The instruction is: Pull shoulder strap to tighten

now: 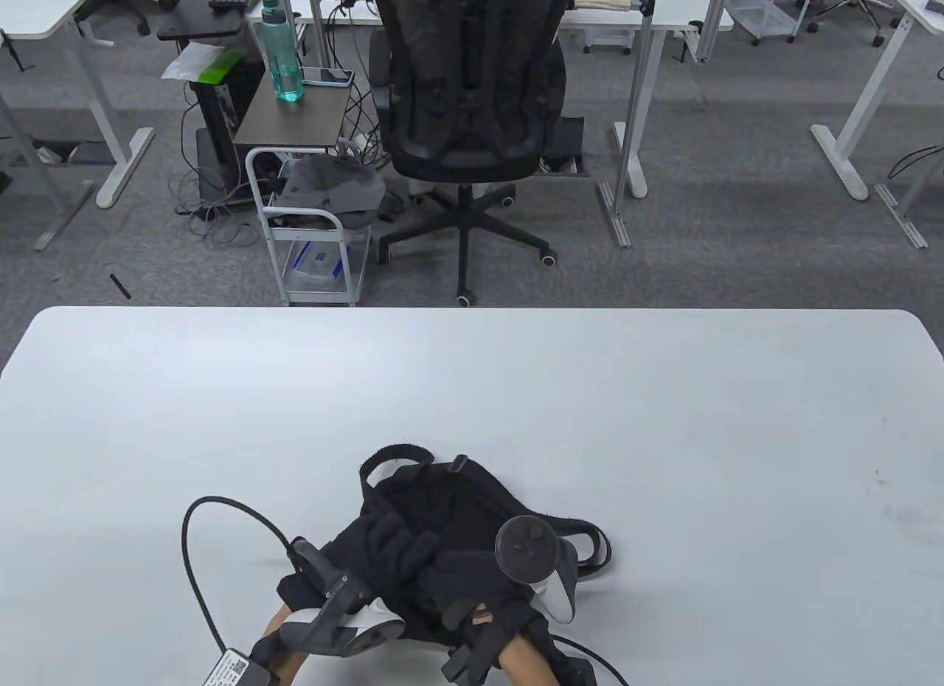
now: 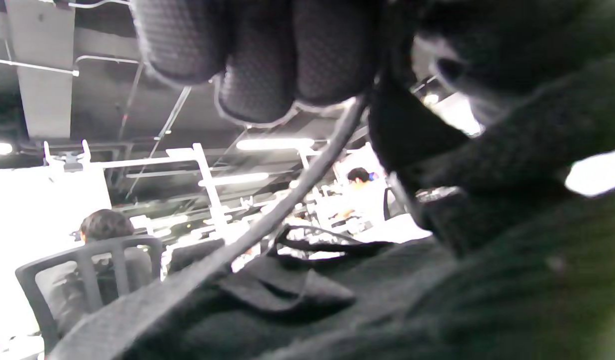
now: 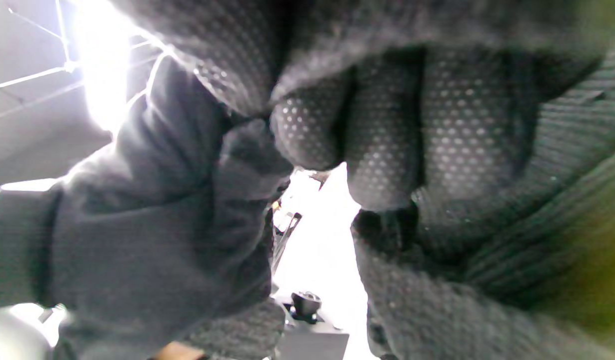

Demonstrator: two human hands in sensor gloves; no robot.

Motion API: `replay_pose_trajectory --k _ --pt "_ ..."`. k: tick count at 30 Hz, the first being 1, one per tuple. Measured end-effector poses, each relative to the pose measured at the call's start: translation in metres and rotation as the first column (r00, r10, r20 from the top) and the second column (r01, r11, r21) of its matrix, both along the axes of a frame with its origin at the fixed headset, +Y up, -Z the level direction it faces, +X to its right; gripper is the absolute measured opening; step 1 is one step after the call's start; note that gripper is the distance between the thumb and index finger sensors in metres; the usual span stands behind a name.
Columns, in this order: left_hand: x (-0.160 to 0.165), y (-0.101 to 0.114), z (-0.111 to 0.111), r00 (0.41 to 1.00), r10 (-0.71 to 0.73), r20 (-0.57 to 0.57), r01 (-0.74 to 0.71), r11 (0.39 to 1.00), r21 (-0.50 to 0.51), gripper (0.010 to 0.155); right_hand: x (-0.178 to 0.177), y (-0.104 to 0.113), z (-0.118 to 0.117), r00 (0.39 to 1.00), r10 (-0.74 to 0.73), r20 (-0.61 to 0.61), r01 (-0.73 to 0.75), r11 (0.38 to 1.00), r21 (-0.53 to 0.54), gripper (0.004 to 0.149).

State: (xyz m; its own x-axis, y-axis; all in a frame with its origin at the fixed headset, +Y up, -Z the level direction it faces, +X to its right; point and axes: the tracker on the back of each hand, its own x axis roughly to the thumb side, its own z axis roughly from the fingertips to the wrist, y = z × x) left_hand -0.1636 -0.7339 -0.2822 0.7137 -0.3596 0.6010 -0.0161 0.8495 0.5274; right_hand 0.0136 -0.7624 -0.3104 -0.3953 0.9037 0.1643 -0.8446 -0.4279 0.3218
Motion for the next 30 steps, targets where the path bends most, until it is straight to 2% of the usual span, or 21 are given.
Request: replay_pose_trajectory --k 4,10,13,16,21,24,26,30 --pt "-0.012 0.000 -0.014 0.998 -0.002 -0.068 0.001 1.000 -0.007 0.065 -0.003 -0.001 -0.001 1.000 0.000 -0.012 -0.001 1.000 -0.023 0.037" --pt "-0.027 0.001 -0.023 0.991 0.007 -0.134 -0.010 1.000 -0.026 0.065 -0.003 -0.003 -0.002 1.000 -0.003 -0.031 0.001 0.999 -0.039 0.037" --pt "-0.024 0.003 -0.017 0.993 0.029 -0.112 -0.028 1.000 0.013 0.064 0.001 -0.001 0.000 1.000 -0.010 -0.002 0.010 1.000 -0.023 0.038" --pt "-0.019 0.005 -0.009 0.996 0.024 -0.084 -0.023 1.000 0.014 0.064 0.005 0.000 0.000 1.000 0.006 -0.007 -0.006 1.000 -0.031 0.049" --pt "-0.004 0.007 0.004 1.000 0.030 -0.006 -0.030 0.999 0.032 0.064 0.002 -0.002 0.000 0.999 -0.034 -0.022 0.033 0.998 -0.056 0.041" --pt "-0.003 0.002 0.003 1.000 -0.002 -0.009 0.002 0.999 0.051 0.064 0.001 -0.002 0.001 1.000 -0.011 -0.018 0.011 0.999 -0.045 0.037" --pt "-0.006 -0.001 -0.003 1.000 0.000 -0.017 0.000 1.000 0.016 0.064 -0.002 -0.002 0.000 1.000 -0.002 -0.031 0.000 0.999 -0.054 0.037" --pt "-0.015 -0.003 -0.015 0.997 -0.013 -0.075 0.013 1.000 0.007 0.065 -0.004 -0.002 0.000 0.999 0.014 -0.031 -0.016 0.998 -0.053 0.037"
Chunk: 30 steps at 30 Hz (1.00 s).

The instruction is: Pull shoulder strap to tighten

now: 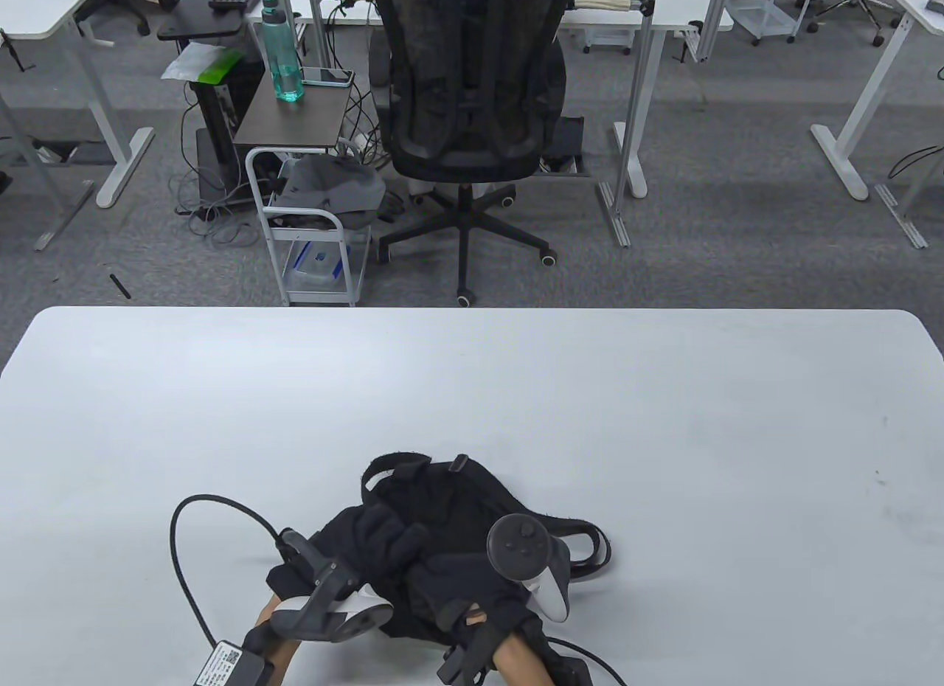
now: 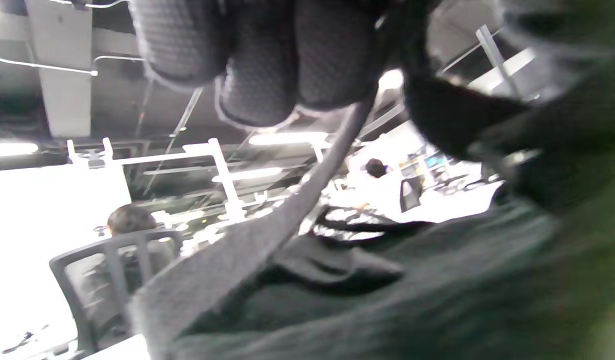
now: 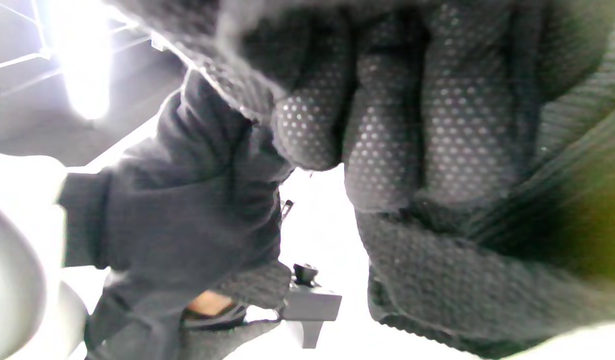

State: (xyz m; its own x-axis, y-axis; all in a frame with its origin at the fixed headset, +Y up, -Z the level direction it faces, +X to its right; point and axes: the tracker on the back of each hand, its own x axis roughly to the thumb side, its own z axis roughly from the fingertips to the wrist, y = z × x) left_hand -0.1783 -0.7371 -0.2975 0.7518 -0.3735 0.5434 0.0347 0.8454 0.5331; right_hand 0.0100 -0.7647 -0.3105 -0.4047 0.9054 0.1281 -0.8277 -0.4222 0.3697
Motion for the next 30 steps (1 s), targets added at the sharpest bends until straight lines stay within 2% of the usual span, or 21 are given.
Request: replay_pose_trajectory --k 5,8,10,12,15,17,23,30 --pt "-0.014 0.000 -0.008 0.998 0.029 -0.052 -0.030 0.999 -0.034 0.064 -0.001 -0.004 -0.001 1.000 -0.011 -0.021 0.010 1.000 -0.028 0.037" --pt "-0.010 0.002 -0.001 0.998 -0.022 -0.062 0.023 1.000 0.012 0.064 0.000 -0.005 -0.001 0.999 -0.001 -0.033 -0.001 0.998 -0.056 0.040" --pt "-0.006 0.004 0.004 0.999 -0.035 -0.030 0.036 0.999 0.031 0.064 0.002 -0.007 -0.001 0.999 -0.016 -0.047 0.013 0.997 -0.078 0.049" --pt "0.000 0.006 0.011 1.000 -0.002 0.020 0.002 0.999 0.032 0.063 0.003 -0.009 -0.003 0.998 -0.052 -0.032 0.049 0.994 -0.099 0.053" --pt "0.013 0.007 0.021 0.997 0.002 0.078 -0.006 0.999 0.051 0.064 0.004 -0.010 -0.003 0.997 -0.077 -0.015 0.075 0.993 -0.096 0.047" --pt "0.018 0.003 0.024 0.995 -0.050 0.084 0.043 0.996 0.084 0.064 0.005 -0.008 -0.002 0.997 -0.072 0.005 0.072 0.994 -0.082 0.043" --pt "0.009 -0.006 0.010 0.997 -0.011 0.072 0.011 1.000 -0.006 0.065 -0.001 -0.007 -0.002 1.000 -0.018 -0.003 0.017 0.999 -0.051 0.039" --pt "-0.011 -0.006 -0.009 0.999 0.000 -0.052 -0.002 0.999 -0.038 0.065 -0.001 -0.010 -0.003 0.998 -0.026 -0.052 0.021 0.995 -0.093 0.038"
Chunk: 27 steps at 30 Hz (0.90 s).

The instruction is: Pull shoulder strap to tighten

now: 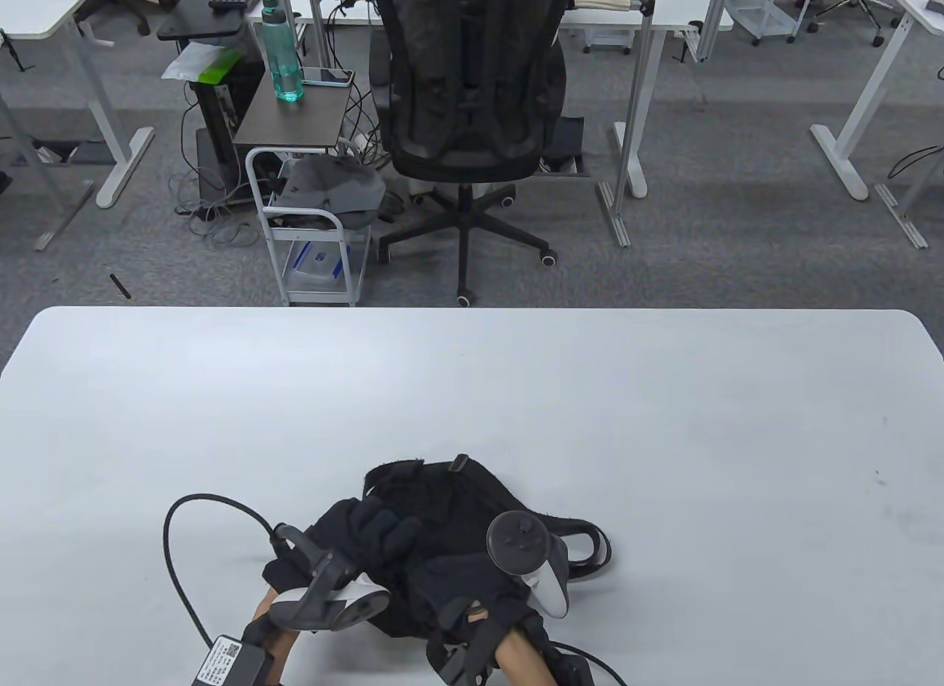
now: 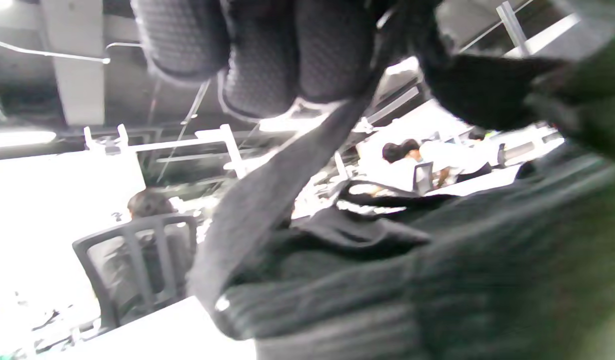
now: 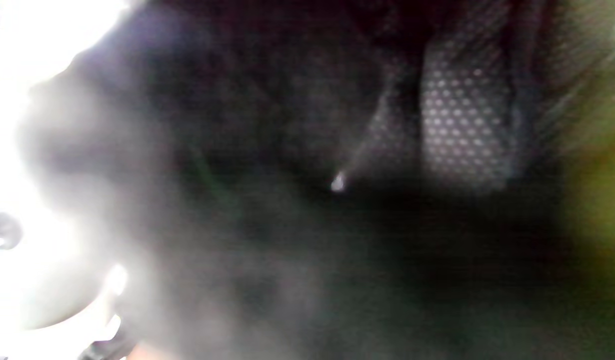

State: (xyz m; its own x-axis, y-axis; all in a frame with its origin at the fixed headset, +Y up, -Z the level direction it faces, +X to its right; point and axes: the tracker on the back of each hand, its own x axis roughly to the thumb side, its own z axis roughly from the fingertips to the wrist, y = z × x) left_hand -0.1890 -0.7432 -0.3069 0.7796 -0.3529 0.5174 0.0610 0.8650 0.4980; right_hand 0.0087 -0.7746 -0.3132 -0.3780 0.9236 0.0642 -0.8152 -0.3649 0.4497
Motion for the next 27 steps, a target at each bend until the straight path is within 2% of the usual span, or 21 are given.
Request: replay_pose_trajectory --k 2,5,9,13,20,27 --pt "-0.003 0.001 0.001 1.000 0.002 -0.003 -0.002 1.000 -0.008 0.064 -0.001 -0.001 0.000 1.000 0.002 -0.006 -0.002 1.000 -0.005 0.038" --pt "0.004 0.006 0.011 0.999 -0.039 -0.002 0.039 0.998 0.055 0.064 0.001 0.000 0.001 1.000 0.001 0.018 -0.001 1.000 -0.001 0.040" --pt "0.015 0.012 0.023 0.997 -0.027 0.071 0.021 0.997 0.078 0.064 0.005 -0.002 0.000 0.998 -0.034 0.047 0.034 0.999 -0.005 0.052" --pt "0.029 0.010 0.033 0.991 -0.050 0.126 0.038 0.994 0.102 0.064 0.006 -0.001 0.000 0.997 -0.050 0.067 0.049 0.999 0.016 0.042" --pt "0.023 0.002 0.022 0.993 -0.031 0.114 0.026 0.999 0.043 0.064 0.002 0.001 0.000 0.998 0.001 0.057 -0.003 0.999 0.036 0.039" --pt "0.004 0.003 0.004 1.000 -0.014 0.009 0.014 1.000 0.014 0.064 0.001 0.000 0.000 1.000 -0.003 0.027 0.003 1.000 0.021 0.038"
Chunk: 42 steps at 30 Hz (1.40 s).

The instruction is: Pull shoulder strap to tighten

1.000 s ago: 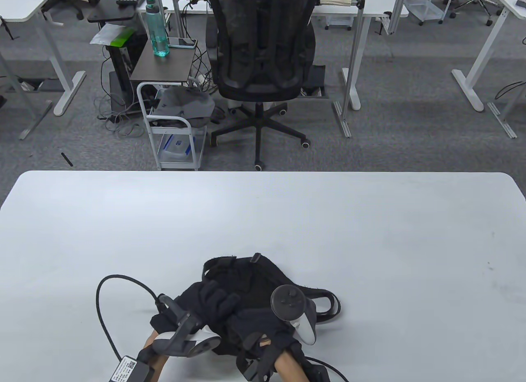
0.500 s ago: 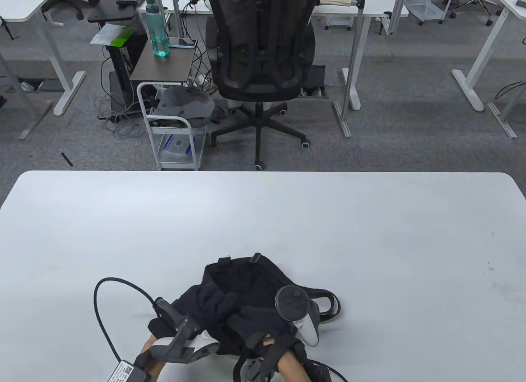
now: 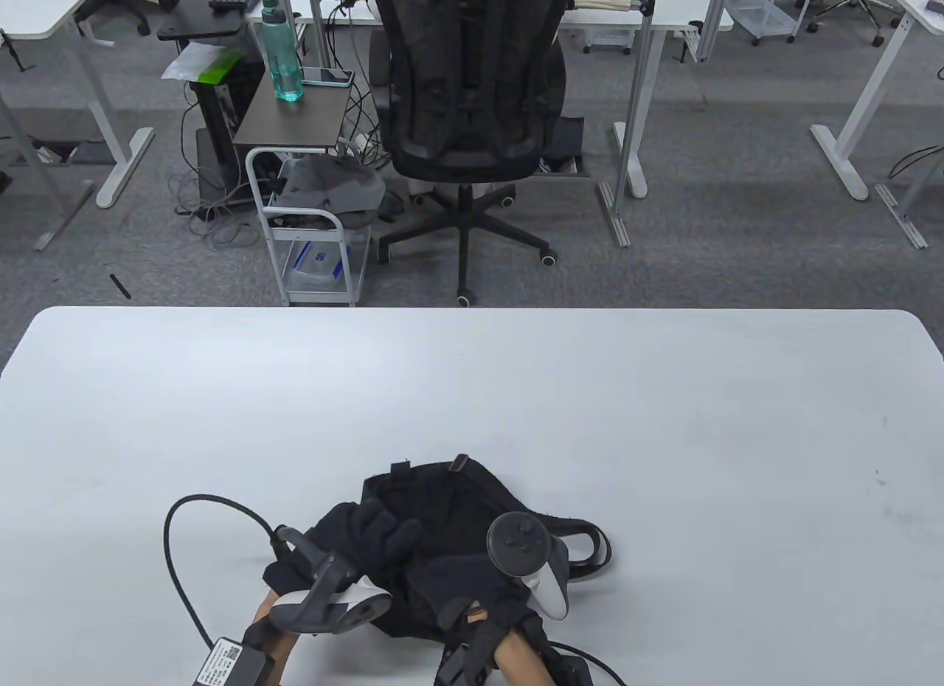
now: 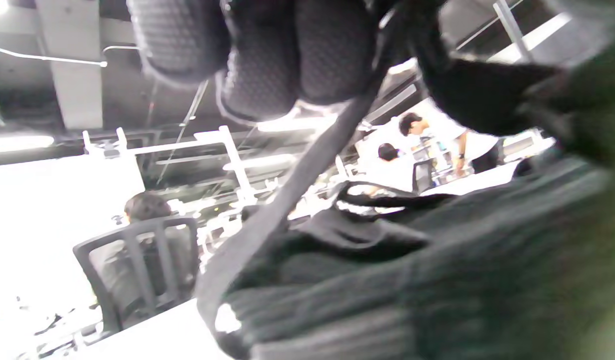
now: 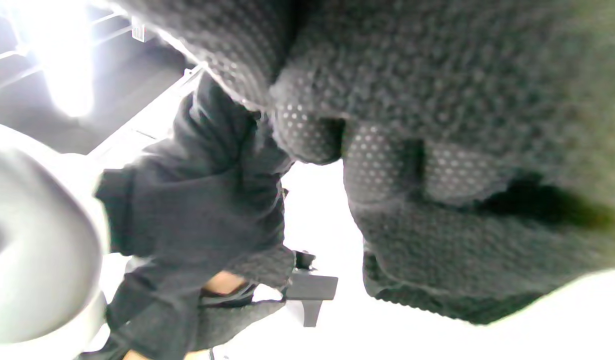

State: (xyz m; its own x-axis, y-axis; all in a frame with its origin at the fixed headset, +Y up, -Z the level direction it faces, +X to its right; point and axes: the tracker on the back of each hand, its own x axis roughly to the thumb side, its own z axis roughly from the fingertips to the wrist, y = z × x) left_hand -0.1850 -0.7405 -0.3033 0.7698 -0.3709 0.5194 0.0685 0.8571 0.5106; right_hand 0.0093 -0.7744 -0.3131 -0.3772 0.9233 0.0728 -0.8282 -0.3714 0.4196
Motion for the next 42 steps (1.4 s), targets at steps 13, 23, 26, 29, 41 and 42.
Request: replay_pose_trajectory --k 13,23,26,29,41,42 --pt "0.017 0.009 0.020 0.996 0.045 0.076 -0.046 0.999 0.009 0.064 0.003 -0.003 0.000 0.999 -0.016 0.048 0.016 1.000 0.002 0.045" --pt "0.009 -0.003 0.004 0.999 0.003 0.035 -0.002 0.999 -0.033 0.064 -0.002 -0.002 -0.001 1.000 0.028 0.013 -0.028 1.000 0.009 0.038" --pt "-0.001 -0.002 -0.002 1.000 0.000 -0.013 0.000 0.999 -0.048 0.064 -0.002 -0.004 0.000 1.000 0.023 0.000 -0.023 1.000 -0.003 0.038" --pt "-0.001 -0.001 0.000 1.000 0.008 -0.023 -0.009 0.999 -0.049 0.064 -0.003 -0.005 0.000 0.999 0.024 0.027 -0.024 1.000 0.001 0.038" --pt "0.024 0.004 0.027 0.992 -0.053 0.112 0.046 0.997 0.068 0.064 0.003 -0.005 -0.001 0.998 -0.027 0.058 0.028 1.000 -0.008 0.040" --pt "0.022 0.002 0.024 0.993 -0.040 0.108 0.035 0.998 0.047 0.064 0.002 -0.005 -0.001 0.999 -0.019 0.050 0.019 1.000 -0.011 0.040"
